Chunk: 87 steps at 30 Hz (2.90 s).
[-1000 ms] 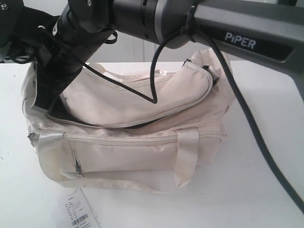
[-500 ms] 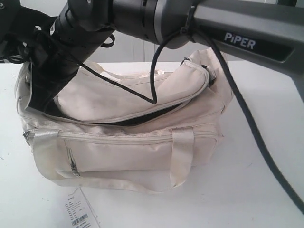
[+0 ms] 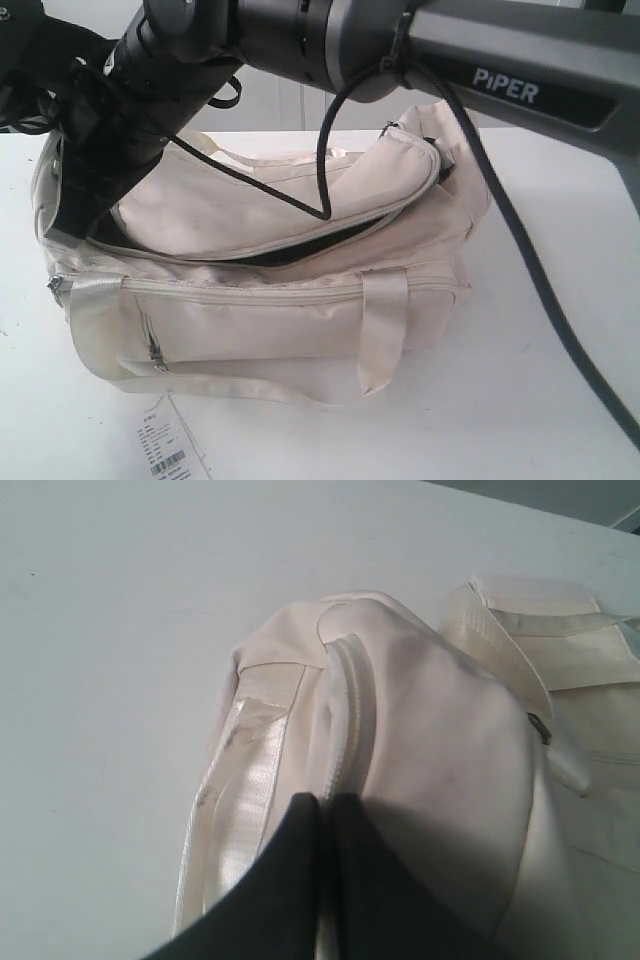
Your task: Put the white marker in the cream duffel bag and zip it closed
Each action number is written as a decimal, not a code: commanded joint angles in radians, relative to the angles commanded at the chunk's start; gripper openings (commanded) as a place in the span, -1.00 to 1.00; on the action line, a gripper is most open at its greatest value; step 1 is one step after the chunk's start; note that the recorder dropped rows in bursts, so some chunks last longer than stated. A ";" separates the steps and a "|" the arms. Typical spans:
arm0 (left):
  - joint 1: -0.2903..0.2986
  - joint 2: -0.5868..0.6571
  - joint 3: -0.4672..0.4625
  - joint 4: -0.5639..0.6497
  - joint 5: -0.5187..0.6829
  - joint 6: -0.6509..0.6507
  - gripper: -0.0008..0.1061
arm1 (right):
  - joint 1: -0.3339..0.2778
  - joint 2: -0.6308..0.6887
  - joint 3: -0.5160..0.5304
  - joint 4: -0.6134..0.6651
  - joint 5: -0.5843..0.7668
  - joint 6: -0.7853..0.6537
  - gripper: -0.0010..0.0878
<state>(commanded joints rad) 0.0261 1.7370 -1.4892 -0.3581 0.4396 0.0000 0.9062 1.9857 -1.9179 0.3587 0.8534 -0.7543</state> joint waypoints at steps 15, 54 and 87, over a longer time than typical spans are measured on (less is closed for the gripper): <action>0.000 0.000 0.000 0.000 0.000 0.000 -0.98 | 0.000 0.000 0.000 0.034 0.044 0.010 -0.98; 0.000 0.000 0.000 0.000 -0.006 0.000 -0.98 | 0.011 -0.038 0.000 0.107 0.126 -0.006 -0.98; 0.000 0.000 0.000 0.000 -0.010 0.000 -0.98 | 0.011 -0.084 0.000 0.190 0.238 -0.031 -0.98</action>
<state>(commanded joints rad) 0.0261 1.7370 -1.4892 -0.3581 0.4298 0.0000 0.9176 1.9012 -1.9179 0.5489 1.0909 -0.7853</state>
